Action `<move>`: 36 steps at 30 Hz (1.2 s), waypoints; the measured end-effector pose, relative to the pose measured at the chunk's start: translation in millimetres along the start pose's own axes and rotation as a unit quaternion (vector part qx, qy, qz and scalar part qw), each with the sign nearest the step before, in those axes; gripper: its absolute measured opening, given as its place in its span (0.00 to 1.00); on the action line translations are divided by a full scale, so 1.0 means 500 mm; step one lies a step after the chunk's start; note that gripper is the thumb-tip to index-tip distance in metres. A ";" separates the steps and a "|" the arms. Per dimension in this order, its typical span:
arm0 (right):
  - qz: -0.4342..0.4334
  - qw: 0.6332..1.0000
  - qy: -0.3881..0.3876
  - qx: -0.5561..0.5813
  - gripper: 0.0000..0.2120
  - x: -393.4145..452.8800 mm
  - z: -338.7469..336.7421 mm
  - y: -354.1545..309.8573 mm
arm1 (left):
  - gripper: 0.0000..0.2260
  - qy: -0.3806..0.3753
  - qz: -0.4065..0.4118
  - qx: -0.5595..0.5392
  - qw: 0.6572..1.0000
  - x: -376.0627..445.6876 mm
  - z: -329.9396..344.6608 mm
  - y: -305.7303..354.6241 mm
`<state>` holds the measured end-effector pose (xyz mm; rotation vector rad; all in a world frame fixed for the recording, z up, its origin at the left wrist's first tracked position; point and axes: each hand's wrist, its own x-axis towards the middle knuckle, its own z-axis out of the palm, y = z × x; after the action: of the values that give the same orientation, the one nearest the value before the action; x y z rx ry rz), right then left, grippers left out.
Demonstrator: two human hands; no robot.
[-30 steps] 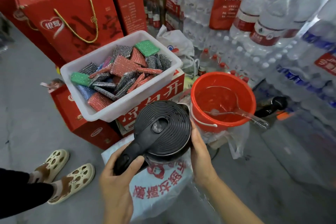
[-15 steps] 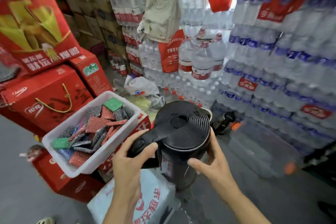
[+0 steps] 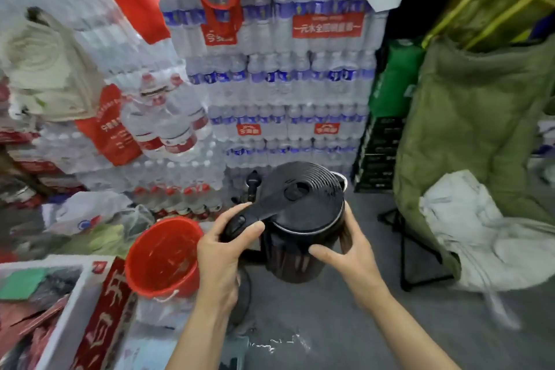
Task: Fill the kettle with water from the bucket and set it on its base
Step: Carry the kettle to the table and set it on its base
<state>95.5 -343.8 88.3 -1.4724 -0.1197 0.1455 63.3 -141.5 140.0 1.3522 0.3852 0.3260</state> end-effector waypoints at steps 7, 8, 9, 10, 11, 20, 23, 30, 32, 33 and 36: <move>0.002 0.985 0.175 0.004 0.45 -0.085 -0.181 0.018 | 0.14 -0.172 -0.023 0.025 0.985 -0.013 0.202 -0.076; 0.005 0.980 0.200 0.011 0.46 -0.101 -0.209 0.023 | 0.14 -0.194 -0.030 0.031 0.980 -0.018 0.230 -0.090; 0.006 0.975 0.220 0.019 0.45 -0.115 -0.237 0.027 | 0.15 -0.213 -0.040 0.039 0.976 -0.023 0.260 -0.103; 0.009 0.971 0.239 0.025 0.46 -0.130 -0.265 0.033 | 0.17 -0.230 -0.050 0.046 0.971 -0.029 0.290 -0.115; 0.011 0.965 0.258 0.032 0.47 -0.144 -0.290 0.035 | 0.19 -0.247 -0.059 0.052 0.966 -0.035 0.321 -0.126; -0.017 0.908 0.415 0.049 0.45 -0.264 -0.559 0.015 | 0.19 -0.386 -0.096 0.067 0.915 -0.142 0.655 -0.205; -0.027 0.888 0.457 0.040 0.45 -0.301 -0.659 -0.003 | 0.18 -0.416 -0.106 0.061 0.901 -0.196 0.770 -0.226; -0.066 0.856 0.511 0.036 0.41 -0.378 -0.877 -0.062 | 0.14 -0.509 -0.112 0.039 0.852 -0.327 1.030 -0.261; -0.075 0.845 0.528 0.033 0.42 -0.393 -0.937 -0.068 | 0.15 -0.527 -0.121 0.042 0.840 -0.354 1.102 -0.271; -0.077 0.838 0.539 0.033 0.42 -0.399 -0.967 -0.072 | 0.17 -0.535 -0.123 0.046 0.835 -0.366 1.137 -0.277; -0.080 0.821 0.565 0.030 0.42 -0.412 -1.058 -0.081 | 0.19 -0.560 -0.126 0.044 0.817 -0.402 1.245 -0.300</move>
<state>-16.7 -901.9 80.2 -1.2690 0.7233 -0.8626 164.4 -804.6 116.0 1.3350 -0.4267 -0.7280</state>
